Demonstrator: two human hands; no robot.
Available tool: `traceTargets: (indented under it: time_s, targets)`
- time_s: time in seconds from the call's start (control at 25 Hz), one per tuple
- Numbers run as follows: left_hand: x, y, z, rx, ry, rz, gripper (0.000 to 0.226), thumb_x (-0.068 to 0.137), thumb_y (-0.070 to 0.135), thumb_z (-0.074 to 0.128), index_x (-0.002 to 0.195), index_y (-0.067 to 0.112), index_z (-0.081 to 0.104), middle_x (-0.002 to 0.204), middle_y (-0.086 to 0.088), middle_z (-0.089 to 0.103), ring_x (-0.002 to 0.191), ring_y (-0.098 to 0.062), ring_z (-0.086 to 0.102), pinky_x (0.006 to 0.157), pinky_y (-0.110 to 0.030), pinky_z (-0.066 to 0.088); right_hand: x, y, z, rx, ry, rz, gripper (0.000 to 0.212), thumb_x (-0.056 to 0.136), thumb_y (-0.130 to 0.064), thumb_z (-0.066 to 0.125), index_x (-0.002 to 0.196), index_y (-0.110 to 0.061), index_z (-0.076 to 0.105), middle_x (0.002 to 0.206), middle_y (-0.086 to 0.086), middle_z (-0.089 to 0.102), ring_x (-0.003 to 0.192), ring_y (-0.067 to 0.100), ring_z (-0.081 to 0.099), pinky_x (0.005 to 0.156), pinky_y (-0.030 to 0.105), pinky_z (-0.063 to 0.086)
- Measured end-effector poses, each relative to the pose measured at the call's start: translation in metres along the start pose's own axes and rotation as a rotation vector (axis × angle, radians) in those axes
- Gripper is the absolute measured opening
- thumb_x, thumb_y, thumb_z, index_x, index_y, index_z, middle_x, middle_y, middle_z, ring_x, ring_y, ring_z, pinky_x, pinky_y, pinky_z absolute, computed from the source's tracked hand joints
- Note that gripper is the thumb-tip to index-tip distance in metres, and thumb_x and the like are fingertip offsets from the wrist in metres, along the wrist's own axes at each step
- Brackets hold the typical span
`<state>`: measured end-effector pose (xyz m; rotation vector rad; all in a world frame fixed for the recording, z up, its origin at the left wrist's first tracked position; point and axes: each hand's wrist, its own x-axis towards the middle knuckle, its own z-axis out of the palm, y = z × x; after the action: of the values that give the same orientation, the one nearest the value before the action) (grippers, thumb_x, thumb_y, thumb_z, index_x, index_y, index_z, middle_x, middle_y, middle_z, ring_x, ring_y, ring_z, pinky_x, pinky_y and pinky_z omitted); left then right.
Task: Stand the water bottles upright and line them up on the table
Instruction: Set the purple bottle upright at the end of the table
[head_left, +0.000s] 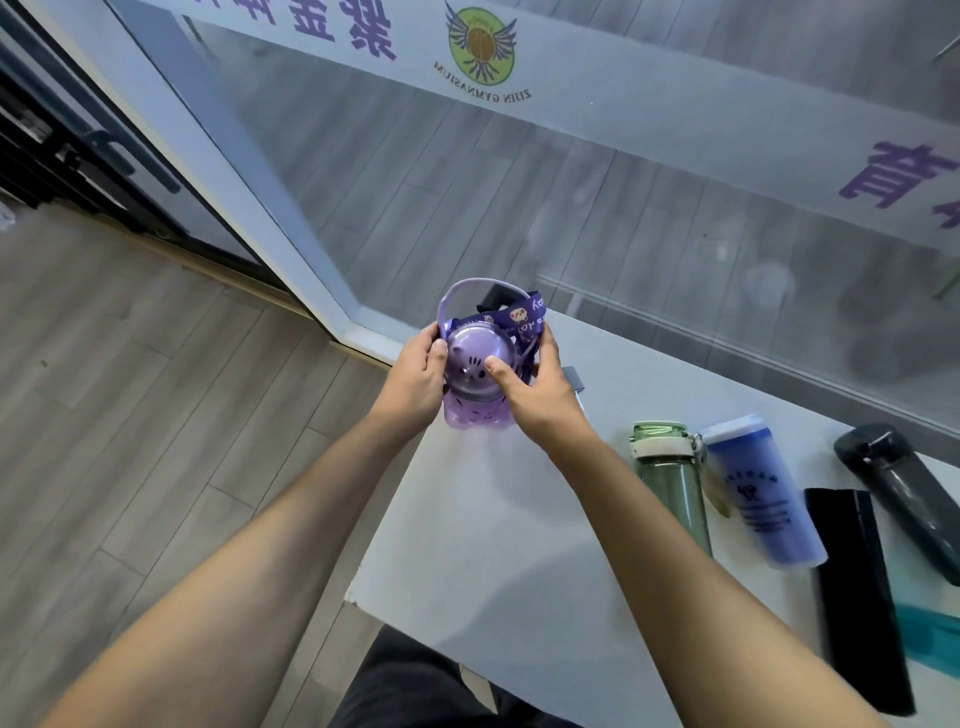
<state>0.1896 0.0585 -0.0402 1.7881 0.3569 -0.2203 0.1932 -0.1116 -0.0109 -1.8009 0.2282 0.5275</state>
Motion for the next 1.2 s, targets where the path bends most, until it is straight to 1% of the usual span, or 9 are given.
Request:
traceTargets:
  time_s: [0.08, 0.2, 0.24, 0.4, 0.68, 0.88, 0.96, 1.08, 1.2]
  targets:
    - [0.015, 0.009, 0.005, 0.007, -0.028, 0.006, 0.033, 0.097, 0.037, 0.035, 0.116, 0.041, 0.061, 0.12, 0.002, 0.068, 0.114, -0.02, 0.064, 0.097, -0.053, 0.053, 0.012, -0.005, -0.008, -0.006, 0.014, 0.002, 0.086, 0.094, -0.034, 0.068, 0.16, -0.031, 0.014, 0.154, -0.008, 0.044, 0.138, 0.013, 0.047, 0.111, 0.022, 0.036]
    - [0.031, 0.027, 0.015, 0.024, -0.065, 0.009, 0.038, 0.098, 0.033, 0.033, 0.101, 0.057, 0.062, 0.113, 0.01, 0.068, 0.112, -0.018, 0.064, 0.098, -0.052, 0.052, 0.024, -0.005, -0.02, -0.024, 0.085, 0.002, 0.085, 0.09, -0.046, 0.068, 0.158, -0.038, 0.017, 0.149, -0.01, 0.051, 0.132, 0.015, 0.053, 0.112, 0.033, 0.042]
    - [0.037, 0.032, 0.019, 0.034, -0.087, 0.012, 0.04, 0.1, 0.03, 0.032, 0.098, 0.057, 0.062, 0.111, 0.011, 0.068, 0.112, -0.019, 0.064, 0.098, -0.051, 0.052, 0.027, -0.004, -0.024, -0.043, 0.116, 0.005, 0.084, 0.089, -0.051, 0.068, 0.157, -0.041, 0.019, 0.145, -0.01, 0.055, 0.128, 0.015, 0.056, 0.111, 0.035, 0.044]
    - [0.063, 0.035, 0.032, 0.091, -0.153, 0.084, 0.035, 0.099, 0.034, 0.031, 0.112, 0.043, 0.062, 0.117, 0.002, 0.069, 0.115, -0.021, 0.063, 0.099, -0.052, 0.051, 0.036, 0.0, -0.038, -0.04, 0.207, 0.0, 0.08, 0.084, -0.056, 0.069, 0.152, -0.041, 0.029, 0.138, -0.012, 0.06, 0.12, 0.014, 0.062, 0.105, 0.039, 0.05]
    - [0.109, 0.002, 0.043, 0.21, -0.152, 0.081, 0.049, 0.093, 0.06, 0.029, 0.135, 0.044, 0.051, 0.136, 0.003, 0.059, 0.13, -0.02, 0.053, 0.105, -0.052, 0.045, 0.041, -0.002, -0.046, -0.042, 0.273, 0.007, 0.084, 0.084, -0.058, 0.07, 0.153, -0.037, 0.029, 0.138, -0.009, 0.06, 0.119, 0.017, 0.063, 0.104, 0.037, 0.05]
    - [0.111, 0.0, 0.044, 0.251, -0.1, 0.052, 0.053, 0.093, 0.064, 0.029, 0.135, 0.041, 0.053, 0.133, 0.003, 0.061, 0.128, -0.019, 0.055, 0.104, -0.053, 0.046, 0.041, -0.002, -0.047, -0.054, 0.271, 0.027, 0.078, 0.083, -0.061, 0.069, 0.148, -0.035, 0.036, 0.131, -0.005, 0.064, 0.116, 0.018, 0.064, 0.101, 0.036, 0.051]
    - [0.092, 0.023, 0.047, 0.264, -0.035, 0.063, 0.047, 0.097, 0.054, 0.032, 0.133, 0.035, 0.056, 0.133, 0.001, 0.061, 0.124, -0.015, 0.056, 0.106, -0.046, 0.046, 0.041, -0.003, -0.048, -0.054, 0.267, 0.032, 0.077, 0.083, -0.06, 0.07, 0.147, -0.035, 0.037, 0.13, -0.006, 0.065, 0.116, 0.017, 0.063, 0.1, 0.034, 0.051]
    - [0.058, 0.052, 0.052, 0.36, 0.14, 0.21, 0.038, 0.104, 0.028, 0.041, 0.14, 0.019, 0.05, 0.14, -0.005, 0.05, 0.12, -0.016, 0.053, 0.107, -0.031, 0.04, 0.038, -0.005, -0.052, -0.078, 0.255, 0.024, 0.074, 0.085, -0.059, 0.068, 0.147, -0.034, 0.038, 0.13, -0.006, 0.064, 0.115, 0.016, 0.063, 0.1, 0.032, 0.049]
    - [0.032, 0.061, 0.055, 0.594, 0.185, 0.45, 0.04, 0.101, 0.027, 0.047, 0.14, 0.019, 0.05, 0.147, -0.01, 0.042, 0.129, -0.027, 0.044, 0.109, -0.037, 0.036, 0.032, -0.004, -0.062, -0.077, 0.262, -0.001, 0.063, 0.093, -0.056, 0.059, 0.148, -0.031, 0.04, 0.121, -0.005, 0.065, 0.108, 0.015, 0.063, 0.093, 0.029, 0.048]
